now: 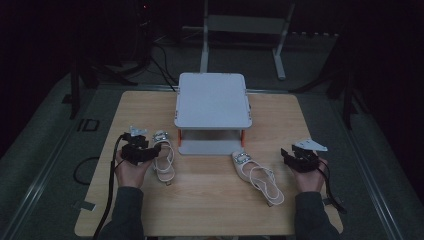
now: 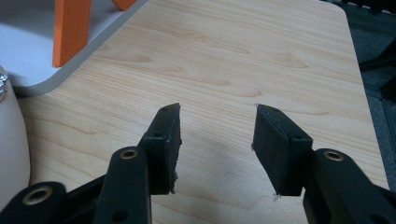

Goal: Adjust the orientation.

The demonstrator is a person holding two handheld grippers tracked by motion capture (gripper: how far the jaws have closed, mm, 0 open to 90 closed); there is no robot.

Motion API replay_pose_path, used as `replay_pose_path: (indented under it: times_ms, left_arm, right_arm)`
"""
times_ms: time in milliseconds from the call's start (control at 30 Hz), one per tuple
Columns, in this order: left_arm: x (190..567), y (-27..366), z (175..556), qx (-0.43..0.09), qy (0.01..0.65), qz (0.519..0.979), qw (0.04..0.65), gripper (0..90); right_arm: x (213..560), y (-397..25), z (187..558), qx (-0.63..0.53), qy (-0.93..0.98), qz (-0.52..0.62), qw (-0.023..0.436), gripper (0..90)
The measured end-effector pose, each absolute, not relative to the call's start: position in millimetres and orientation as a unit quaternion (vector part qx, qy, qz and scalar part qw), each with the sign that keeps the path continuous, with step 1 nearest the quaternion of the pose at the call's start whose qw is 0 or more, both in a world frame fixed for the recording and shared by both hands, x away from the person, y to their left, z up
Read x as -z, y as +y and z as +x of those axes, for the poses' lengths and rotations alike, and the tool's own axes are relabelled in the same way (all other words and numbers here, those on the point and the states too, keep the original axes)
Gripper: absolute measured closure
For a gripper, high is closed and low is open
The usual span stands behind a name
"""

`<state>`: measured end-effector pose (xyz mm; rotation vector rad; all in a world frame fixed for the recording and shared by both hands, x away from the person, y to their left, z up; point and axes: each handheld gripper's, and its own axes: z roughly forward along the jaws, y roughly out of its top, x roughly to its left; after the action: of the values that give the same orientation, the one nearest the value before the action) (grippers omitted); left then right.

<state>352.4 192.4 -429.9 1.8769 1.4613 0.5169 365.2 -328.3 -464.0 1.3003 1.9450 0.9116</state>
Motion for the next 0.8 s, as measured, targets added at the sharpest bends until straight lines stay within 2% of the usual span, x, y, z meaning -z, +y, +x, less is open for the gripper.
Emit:
replay_pose_path:
  times_ms: [500, 633, 800]
  left_arm:
    - [447, 187, 339, -0.173, 0.581, 0.726, 0.325, 41.7]
    - [447, 185, 338, -0.166, 0.579, 0.729, 0.325, 42.0]
    - [448, 184, 340, -0.158, 0.578, 0.734, 0.320, 46.5]
  right_arm:
    - [465, -328, 365, -0.344, 0.737, 0.492, 0.310, 49.6]
    - [465, -328, 365, -0.344, 0.736, 0.493, 0.310, 49.6]
    - [465, -329, 365, -0.344, 0.737, 0.493, 0.310, 49.6]
